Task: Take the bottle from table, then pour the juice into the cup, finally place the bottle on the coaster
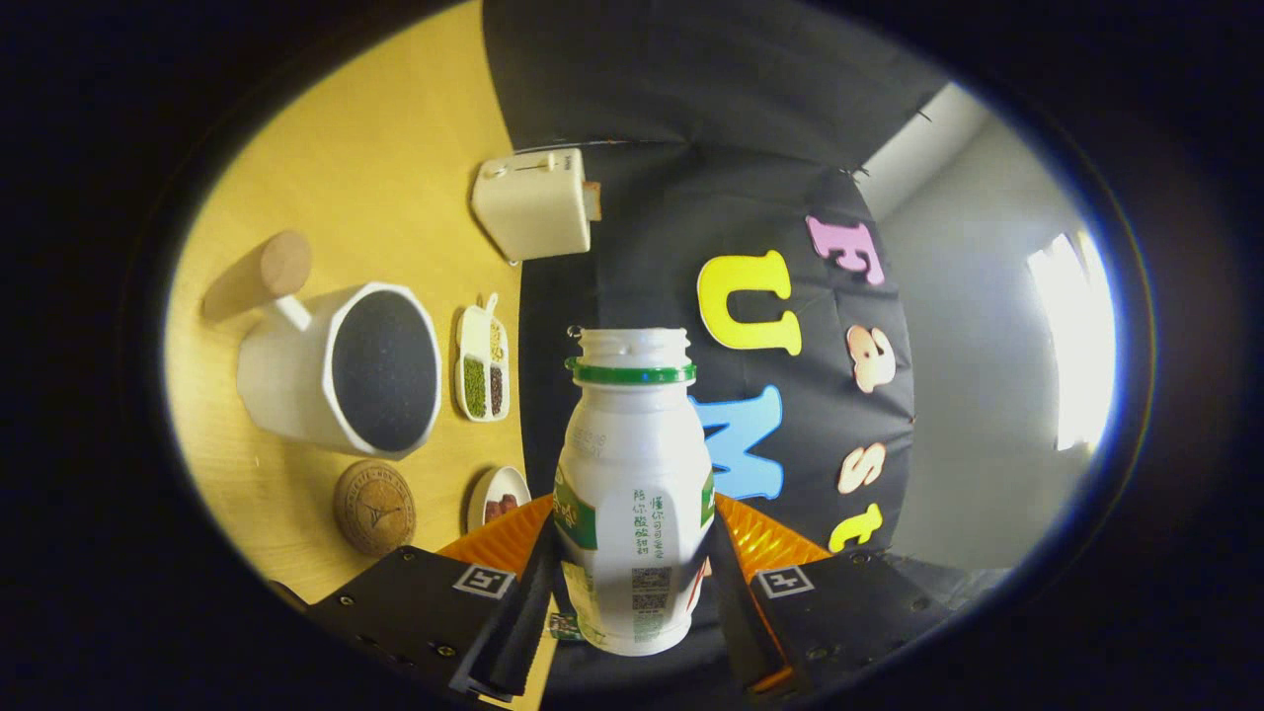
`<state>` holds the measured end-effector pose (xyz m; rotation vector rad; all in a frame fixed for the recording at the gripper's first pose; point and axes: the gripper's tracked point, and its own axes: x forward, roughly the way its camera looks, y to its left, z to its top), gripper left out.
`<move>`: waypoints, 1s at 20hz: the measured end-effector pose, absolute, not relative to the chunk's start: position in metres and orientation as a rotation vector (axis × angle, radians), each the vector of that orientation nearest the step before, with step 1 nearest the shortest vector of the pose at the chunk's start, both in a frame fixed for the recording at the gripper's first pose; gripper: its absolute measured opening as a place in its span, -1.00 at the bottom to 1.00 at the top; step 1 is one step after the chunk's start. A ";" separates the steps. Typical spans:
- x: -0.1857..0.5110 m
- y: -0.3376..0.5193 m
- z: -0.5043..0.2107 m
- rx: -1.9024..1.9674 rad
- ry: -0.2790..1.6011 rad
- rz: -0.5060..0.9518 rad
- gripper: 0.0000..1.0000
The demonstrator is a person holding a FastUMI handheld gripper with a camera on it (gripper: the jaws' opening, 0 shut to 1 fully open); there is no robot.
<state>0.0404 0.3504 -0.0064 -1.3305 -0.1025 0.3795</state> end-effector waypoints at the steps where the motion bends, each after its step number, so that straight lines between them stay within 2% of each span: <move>1: 0.041 0.350 -0.005 -1.267 -0.086 0.385 0.48; 11: 0.045 0.347 -0.019 -0.833 0.025 0.413 0.48; 20: 0.055 0.343 -0.032 -0.279 0.171 0.466 0.48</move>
